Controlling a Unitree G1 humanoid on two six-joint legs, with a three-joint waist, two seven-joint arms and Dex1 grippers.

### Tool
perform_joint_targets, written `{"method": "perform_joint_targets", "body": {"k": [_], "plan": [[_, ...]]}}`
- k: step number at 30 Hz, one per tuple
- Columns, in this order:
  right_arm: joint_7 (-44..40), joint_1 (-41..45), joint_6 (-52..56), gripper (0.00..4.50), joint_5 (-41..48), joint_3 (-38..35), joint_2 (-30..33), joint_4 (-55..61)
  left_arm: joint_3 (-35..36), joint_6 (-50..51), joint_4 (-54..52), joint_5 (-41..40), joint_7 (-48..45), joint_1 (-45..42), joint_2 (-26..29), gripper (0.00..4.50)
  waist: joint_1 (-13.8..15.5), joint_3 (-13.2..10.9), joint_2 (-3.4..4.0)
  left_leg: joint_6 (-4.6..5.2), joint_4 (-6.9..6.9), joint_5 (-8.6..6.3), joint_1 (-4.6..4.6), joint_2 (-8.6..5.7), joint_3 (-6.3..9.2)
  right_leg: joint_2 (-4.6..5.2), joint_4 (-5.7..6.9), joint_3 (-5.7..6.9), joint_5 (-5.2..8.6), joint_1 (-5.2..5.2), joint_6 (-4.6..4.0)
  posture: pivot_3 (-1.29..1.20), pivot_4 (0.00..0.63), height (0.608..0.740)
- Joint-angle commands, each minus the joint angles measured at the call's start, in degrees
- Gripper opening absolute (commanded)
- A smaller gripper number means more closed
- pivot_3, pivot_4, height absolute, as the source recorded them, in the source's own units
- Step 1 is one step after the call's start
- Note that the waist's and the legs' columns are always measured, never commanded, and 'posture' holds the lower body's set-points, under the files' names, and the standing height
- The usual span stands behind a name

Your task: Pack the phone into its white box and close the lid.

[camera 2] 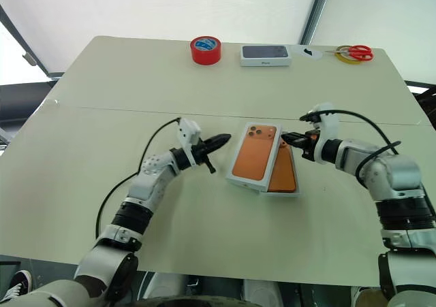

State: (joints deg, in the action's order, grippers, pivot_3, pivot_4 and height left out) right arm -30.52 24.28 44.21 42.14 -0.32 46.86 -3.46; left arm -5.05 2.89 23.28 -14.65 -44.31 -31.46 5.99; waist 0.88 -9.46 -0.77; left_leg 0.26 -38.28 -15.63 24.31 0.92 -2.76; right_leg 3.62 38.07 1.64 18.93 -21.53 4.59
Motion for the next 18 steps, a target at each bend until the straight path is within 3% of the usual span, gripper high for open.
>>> {"method": "perform_joint_targets", "body": {"k": [1,8,18], "plan": [[-1.5,-0.4,-2.0,0.03,-2.8,-1.7,-0.9,4.2,-1.3,2.3,1.2,1.5,0.0,-1.7,0.2,0.00,-0.1,0.0,0.00,-0.01,0.00,0.00,0.00,0.00,0.00,0.00,0.00,0.00,-0.01,0.01,0.01,0.00,0.150,0.740],[-4.6,-1.5,-1.7,0.03,-7.4,-2.8,-0.2,6.0,-7.8,6.0,4.6,3.2,-6.1,-3.5,-2.8,0.00,0.0,0.0,0.01,-0.04,0.00,0.03,-0.03,-0.01,-0.01,-0.02,0.00,0.01,-0.01,0.03,0.01,0.00,0.150,0.740],[-9.7,-5.3,-0.8,0.03,-10.9,-3.9,2.9,10.1,-8.4,6.2,7.7,4.0,-7.7,-7.2,-7.1,0.00,-0.2,0.0,0.01,-0.05,-0.01,0.03,-0.05,0.00,0.01,-0.04,0.01,0.01,-0.01,0.03,0.01,0.00,0.150,0.740]]}}
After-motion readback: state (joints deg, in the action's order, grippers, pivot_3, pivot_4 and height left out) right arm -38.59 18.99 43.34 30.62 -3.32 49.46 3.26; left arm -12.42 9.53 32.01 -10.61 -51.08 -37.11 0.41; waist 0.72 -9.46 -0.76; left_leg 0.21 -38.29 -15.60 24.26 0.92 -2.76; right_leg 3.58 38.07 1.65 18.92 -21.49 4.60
